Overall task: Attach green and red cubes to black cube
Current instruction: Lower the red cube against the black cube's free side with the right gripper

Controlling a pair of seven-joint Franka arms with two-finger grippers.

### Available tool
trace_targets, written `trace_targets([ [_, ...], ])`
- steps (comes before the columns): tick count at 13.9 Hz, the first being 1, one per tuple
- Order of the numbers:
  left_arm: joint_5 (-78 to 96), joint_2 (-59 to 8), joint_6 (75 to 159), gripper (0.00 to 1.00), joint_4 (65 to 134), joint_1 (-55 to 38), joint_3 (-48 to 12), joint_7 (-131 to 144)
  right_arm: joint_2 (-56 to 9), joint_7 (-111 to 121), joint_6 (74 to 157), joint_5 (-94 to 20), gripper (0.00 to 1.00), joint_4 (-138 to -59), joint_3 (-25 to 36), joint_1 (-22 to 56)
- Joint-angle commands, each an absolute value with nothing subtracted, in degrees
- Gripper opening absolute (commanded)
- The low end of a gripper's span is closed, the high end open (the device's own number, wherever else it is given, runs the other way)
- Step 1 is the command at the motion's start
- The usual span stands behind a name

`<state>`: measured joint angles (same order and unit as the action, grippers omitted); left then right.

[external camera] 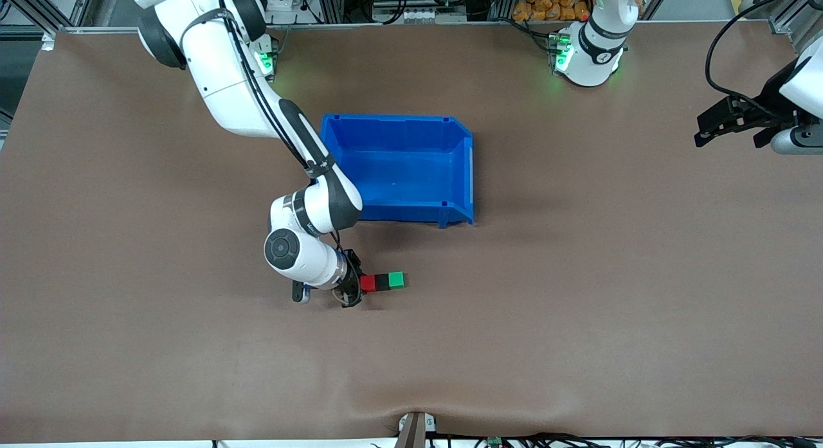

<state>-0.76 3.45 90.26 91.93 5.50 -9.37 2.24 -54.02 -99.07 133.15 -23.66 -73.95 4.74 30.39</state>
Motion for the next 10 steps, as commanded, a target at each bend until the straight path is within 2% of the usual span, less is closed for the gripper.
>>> trace_targets([
  [1, -1.1, 2.8, 89.3, 1.00, 90.6, 5.8, -9.5, 1.6, -55.3, -99.9, 133.4, -24.7, 0.34, -72.1, 5.2, 31.0],
  [3, -1.1, 2.8, 89.3, 1.00, 90.5, 5.7, -9.5, 1.8, -55.2, -99.8, 133.3, -24.6, 0.41, -72.1, 5.2, 31.0],
  [4, -1.1, 2.9, 89.3, 1.00, 90.6, 5.5, -9.5, 1.8, -55.1, -99.8, 133.1, -24.6, 0.51, -72.1, 5.2, 31.0],
  [7, -1.2, 2.9, 89.2, 1.00, 90.6, 5.7, -9.6, 1.5, -54.9, -100.1, 133.0, -24.1, 0.91, -72.2, 5.3, 31.0],
  [8, -1.2, 2.9, 89.2, 1.00, 90.6, 5.5, -9.6, 1.6, -54.8, -100.2, 132.9, -24.1, 0.98, -72.1, 5.3, 30.9],
  [10, -1.2, 2.9, 89.2, 1.00, 90.6, 5.5, -9.5, 1.7, -54.6, -100.1, 132.8, -23.9, 1.00, -72.2, 5.4, 30.9],
])
